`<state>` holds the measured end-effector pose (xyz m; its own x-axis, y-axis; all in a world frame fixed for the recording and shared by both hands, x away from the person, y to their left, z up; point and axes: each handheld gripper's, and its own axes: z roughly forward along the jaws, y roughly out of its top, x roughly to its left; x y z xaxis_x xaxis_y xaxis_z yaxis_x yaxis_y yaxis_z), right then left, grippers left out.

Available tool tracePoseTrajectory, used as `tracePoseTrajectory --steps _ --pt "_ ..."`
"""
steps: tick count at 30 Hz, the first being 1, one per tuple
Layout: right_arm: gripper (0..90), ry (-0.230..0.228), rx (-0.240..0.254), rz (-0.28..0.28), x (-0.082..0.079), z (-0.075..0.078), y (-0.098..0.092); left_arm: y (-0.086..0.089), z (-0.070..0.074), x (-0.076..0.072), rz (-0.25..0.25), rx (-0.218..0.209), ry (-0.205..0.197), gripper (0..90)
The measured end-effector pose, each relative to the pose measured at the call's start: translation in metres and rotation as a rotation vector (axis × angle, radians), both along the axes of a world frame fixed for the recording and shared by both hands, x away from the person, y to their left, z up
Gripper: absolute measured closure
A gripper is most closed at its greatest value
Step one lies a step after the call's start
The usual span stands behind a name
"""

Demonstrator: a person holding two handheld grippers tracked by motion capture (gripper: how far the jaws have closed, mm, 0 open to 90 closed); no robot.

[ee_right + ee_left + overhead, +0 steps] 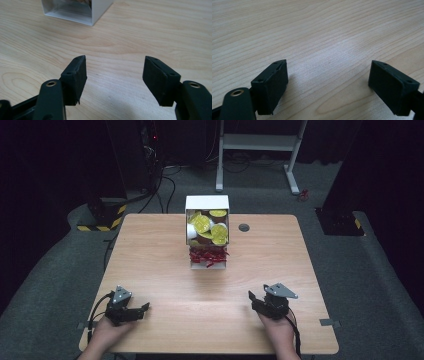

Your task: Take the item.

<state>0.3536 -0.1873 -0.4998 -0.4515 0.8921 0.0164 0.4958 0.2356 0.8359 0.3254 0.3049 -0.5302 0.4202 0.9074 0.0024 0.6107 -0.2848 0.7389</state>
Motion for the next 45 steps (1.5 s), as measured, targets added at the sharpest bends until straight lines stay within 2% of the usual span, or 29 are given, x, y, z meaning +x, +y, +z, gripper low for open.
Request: tracePoseTrajectory --steps 4,12,17,22,26,28,33,36,40,45 --pt "39.9 -0.017 -0.018 0.018 0.001 0.003 0.005 0.0 0.0 0.0 0.004 0.0 -0.001 16.3" --pt "39.5 0.002 -0.046 0.018 0.004 0.001 0.008 0.0 0.0 0.001 0.0 0.007 0.0 16.2" --pt "39.3 0.01 -0.032 0.005 0.008 0.007 0.008 0.001 0.0 0.0 -0.003 0.007 -0.002 16.2" --pt "39.1 -0.01 -0.001 0.007 0.014 0.018 0.01 0.001 0.0 0.0 -0.003 0.007 -0.002 16.2" --pt "39.0 -0.021 -0.009 0.006 0.015 0.02 0.013 0.001 0.0 0.0 -0.003 0.008 -0.002 16.2" --pt "40.1 -0.048 -0.019 0.017 0.015 0.022 0.017 0.001 0.0 0.0 -0.003 0.008 -0.003 16.2" --pt "41.6 -0.054 -0.022 0.026 0.018 0.024 0.023 0.001 0.0 -0.002 0.0 0.009 0.001 16.3" --pt "41.9 -0.055 -0.023 0.028 0.021 0.024 0.026 0.001 0.0 -0.003 0.0 0.01 0.0 16.3" --pt "45.4 -0.058 0.005 0.028 0.024 0.026 0.031 0.0 0.0 -0.003 0.003 0.004 0.002 16.2" --pt "44.6 -0.038 0.009 0.028 0.029 0.03 0.036 0.0 0.0 -0.003 0.001 0.005 0.001 16.1"
